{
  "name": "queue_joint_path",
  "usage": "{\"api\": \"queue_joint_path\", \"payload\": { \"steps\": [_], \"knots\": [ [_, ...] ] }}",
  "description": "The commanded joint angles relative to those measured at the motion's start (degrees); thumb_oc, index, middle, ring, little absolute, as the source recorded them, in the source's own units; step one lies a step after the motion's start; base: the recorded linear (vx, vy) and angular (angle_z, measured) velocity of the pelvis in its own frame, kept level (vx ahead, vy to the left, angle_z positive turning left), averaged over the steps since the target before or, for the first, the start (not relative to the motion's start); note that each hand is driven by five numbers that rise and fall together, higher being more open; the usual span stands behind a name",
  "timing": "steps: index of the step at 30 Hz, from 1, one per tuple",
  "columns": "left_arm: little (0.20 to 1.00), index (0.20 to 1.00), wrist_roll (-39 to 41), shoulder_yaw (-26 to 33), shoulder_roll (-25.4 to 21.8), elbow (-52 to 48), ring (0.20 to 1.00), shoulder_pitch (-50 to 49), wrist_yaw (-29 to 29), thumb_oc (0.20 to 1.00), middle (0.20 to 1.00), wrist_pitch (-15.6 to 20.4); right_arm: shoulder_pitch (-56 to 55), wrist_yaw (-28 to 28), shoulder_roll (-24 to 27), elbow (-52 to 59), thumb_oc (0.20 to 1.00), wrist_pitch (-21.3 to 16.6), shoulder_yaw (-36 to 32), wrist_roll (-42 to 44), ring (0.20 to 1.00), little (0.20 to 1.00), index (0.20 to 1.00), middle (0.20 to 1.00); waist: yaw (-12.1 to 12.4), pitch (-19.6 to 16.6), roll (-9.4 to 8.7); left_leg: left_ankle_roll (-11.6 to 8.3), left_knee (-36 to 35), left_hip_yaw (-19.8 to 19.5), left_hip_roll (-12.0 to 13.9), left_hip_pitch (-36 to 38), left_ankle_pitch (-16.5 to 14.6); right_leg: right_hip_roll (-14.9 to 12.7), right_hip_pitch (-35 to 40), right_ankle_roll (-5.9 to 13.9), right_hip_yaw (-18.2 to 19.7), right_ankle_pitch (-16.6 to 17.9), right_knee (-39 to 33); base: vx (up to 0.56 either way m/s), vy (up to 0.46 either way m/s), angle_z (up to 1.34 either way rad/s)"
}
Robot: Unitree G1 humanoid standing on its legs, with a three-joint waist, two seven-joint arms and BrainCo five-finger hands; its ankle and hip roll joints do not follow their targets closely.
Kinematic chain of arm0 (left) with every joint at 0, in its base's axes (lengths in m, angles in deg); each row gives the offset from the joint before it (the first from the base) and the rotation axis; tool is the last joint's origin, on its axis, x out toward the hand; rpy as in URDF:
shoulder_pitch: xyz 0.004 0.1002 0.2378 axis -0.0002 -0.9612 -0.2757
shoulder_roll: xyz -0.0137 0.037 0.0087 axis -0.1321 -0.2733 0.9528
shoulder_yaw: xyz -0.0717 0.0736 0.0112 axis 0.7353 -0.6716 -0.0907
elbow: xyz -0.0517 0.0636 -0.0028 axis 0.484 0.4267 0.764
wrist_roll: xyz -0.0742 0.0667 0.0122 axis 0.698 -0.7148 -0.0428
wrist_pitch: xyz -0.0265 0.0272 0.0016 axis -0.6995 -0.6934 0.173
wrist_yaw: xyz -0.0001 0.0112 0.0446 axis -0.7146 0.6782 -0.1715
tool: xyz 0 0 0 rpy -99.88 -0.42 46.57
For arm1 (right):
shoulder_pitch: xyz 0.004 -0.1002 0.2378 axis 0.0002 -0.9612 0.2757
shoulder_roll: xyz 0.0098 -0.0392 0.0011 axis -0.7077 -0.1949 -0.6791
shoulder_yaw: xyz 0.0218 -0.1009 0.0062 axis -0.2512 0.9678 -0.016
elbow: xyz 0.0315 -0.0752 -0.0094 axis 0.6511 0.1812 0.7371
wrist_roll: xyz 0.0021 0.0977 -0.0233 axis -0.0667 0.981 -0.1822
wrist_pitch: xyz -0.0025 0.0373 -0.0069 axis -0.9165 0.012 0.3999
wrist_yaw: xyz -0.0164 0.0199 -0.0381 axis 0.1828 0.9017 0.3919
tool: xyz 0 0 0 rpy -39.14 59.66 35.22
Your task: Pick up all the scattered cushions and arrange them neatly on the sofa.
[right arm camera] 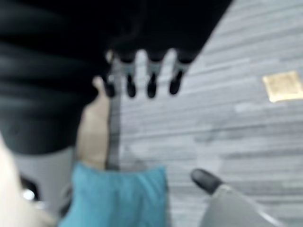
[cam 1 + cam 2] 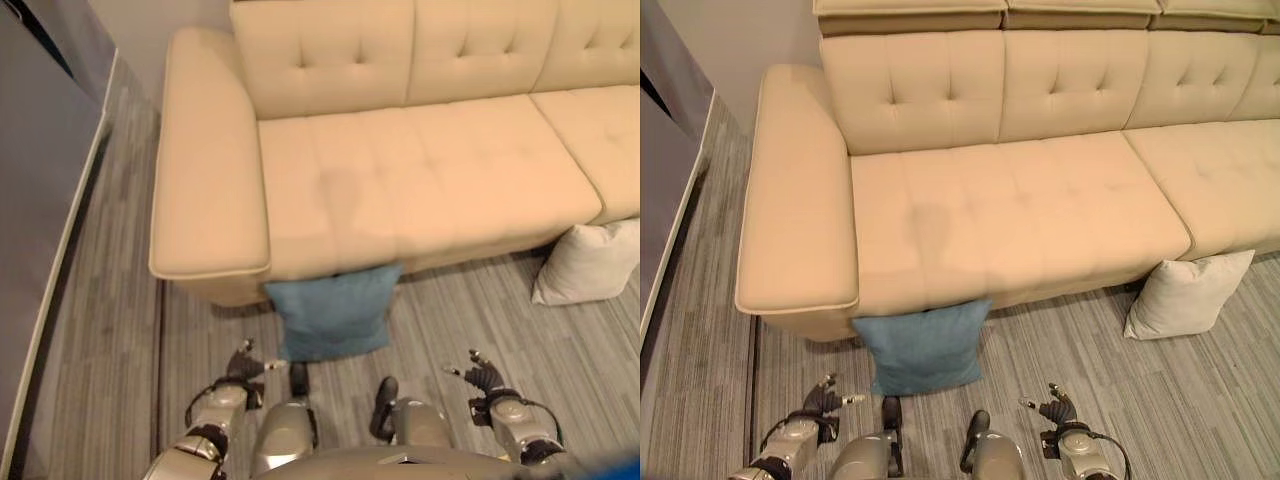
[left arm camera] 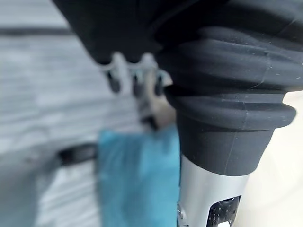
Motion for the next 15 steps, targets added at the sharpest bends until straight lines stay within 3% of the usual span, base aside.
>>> {"api": "queue_joint_path", "payload": {
  "steps": [1, 5, 6, 11, 15],
  "knots": [
    [1.0, 1.0, 2.23, -0.16, -0.06, -2.32, 1.0, 2.77, 5.44, 1.0, 1.0, 3.84, 3.06, -4.04, 0.27, 5.17, 1.0, -3.51, -0.22, 1.49, 1.0, 1.0, 1.0, 1.0, 0.16, 2.38, 0.25, -2.36, 5.8, -0.62, -0.04, -2.37, -3.57, -1.62, -1.58, 3.01, 1.04, 6.13, -2.25, -0.17, 0.029, 0.15],
    [1.0, 1.0, 5.08, -1.92, -0.57, -6.98, 1.0, 8.29, 8.77, 1.0, 1.0, 5.52, 8.61, -9.44, 2.64, 8.54, 1.0, -4.37, 0.44, 0.29, 1.0, 1.0, 1.0, 1.0, -0.19, 5.97, 1.13, -2.56, 13.39, -0.75, 0.67, -13.42, -5.11, -3.01, -12.26, 2.86, 2.55, 4.07, 4.69, -0.15, 0.007, 0.04],
    [1.0, 1.0, 5.09, -1.91, -0.57, -6.95, 1.0, 8.35, 8.76, 1.0, 1.0, 5.54, 8.66, -9.45, 2.63, 8.52, 1.0, -4.36, 0.44, 0.29, 1.0, 1.0, 1.0, 1.0, -0.19, 5.82, 1.13, -2.56, 13.57, -0.75, 0.69, -13.73, -5.17, -3.03, -12.57, 2.85, 2.59, 4.01, 4.85, -0.1, -0.014, 0.04],
    [1.0, 1.0, 8.91, -2.48, -1.5, -10.87, 1.0, 15.9, 12.53, 1.0, 1.0, 6.97, 15.43, -15.86, 6.5, 13.53, 1.0, -5.25, -0.45, -1.09, 1.0, 1.0, 1.0, 1.0, -1.39, 6.95, 1.91, -2.29, 25.42, -0.72, 2.43, -31.23, -6.7, -4.52, -29.95, 1.9, 4.88, 1.63, 16.46, -0.12, 0.005, 0.02],
    [1.0, 1.0, 9.68, -2.3, -2.36, -11.8, 1.0, 19.37, 13.85, 1.0, 1.0, 6.89, 18.55, -17.15, 8.31, 14.59, 1.0, -5.08, -0.42, -1.3, 1.0, 1.0, 1.0, 1.0, -1.54, 6.77, 2.13, -2.2, 30.59, -1.19, 3.38, -39.53, -7.61, -5.02, -38.81, 1.36, 6.15, 0.05, 22.63, -0.06, -0.01, -0.07]
  ]
}}
